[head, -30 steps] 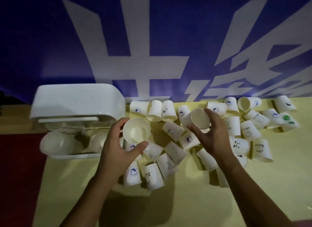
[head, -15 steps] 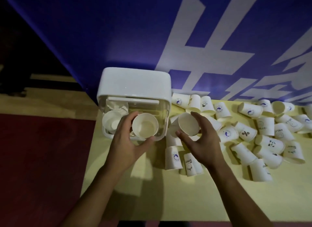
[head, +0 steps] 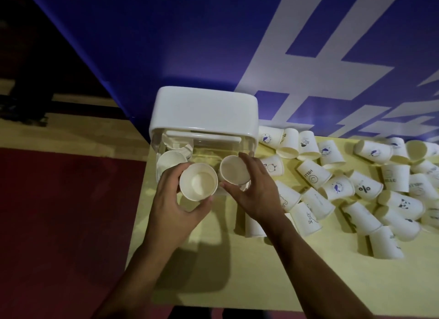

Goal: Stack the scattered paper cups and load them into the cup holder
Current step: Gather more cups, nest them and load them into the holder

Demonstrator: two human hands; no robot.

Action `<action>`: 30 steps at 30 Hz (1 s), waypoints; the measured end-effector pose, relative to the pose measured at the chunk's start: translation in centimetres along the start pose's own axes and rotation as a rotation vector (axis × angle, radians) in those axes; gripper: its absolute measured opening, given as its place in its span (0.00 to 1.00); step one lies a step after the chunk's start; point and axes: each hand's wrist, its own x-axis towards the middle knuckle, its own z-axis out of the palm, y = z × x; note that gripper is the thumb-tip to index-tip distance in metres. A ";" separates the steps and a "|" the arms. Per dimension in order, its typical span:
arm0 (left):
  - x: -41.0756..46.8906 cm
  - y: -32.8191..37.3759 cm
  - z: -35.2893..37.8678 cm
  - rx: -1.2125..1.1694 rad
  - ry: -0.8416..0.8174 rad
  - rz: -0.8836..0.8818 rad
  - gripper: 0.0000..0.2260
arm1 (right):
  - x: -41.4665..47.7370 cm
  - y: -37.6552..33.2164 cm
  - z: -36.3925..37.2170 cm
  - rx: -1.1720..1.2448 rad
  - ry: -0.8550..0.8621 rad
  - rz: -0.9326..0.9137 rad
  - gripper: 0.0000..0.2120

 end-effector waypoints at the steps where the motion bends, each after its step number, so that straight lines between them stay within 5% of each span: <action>1: -0.1 -0.1 -0.2 -0.001 0.000 -0.003 0.33 | 0.1 0.2 0.4 -0.018 -0.005 -0.009 0.40; 14: -0.5 -0.9 -1.1 -0.005 -0.015 -0.073 0.34 | 0.8 2.2 4.7 -0.210 -0.149 0.023 0.40; 22: 1.2 -0.2 2.2 -0.008 -0.140 -0.090 0.35 | -1.3 -1.3 -0.9 0.424 0.014 0.206 0.18; 30: 2.6 -1.1 6.2 0.047 -0.170 -0.010 0.35 | -0.6 0.2 -0.7 0.354 -0.027 0.154 0.18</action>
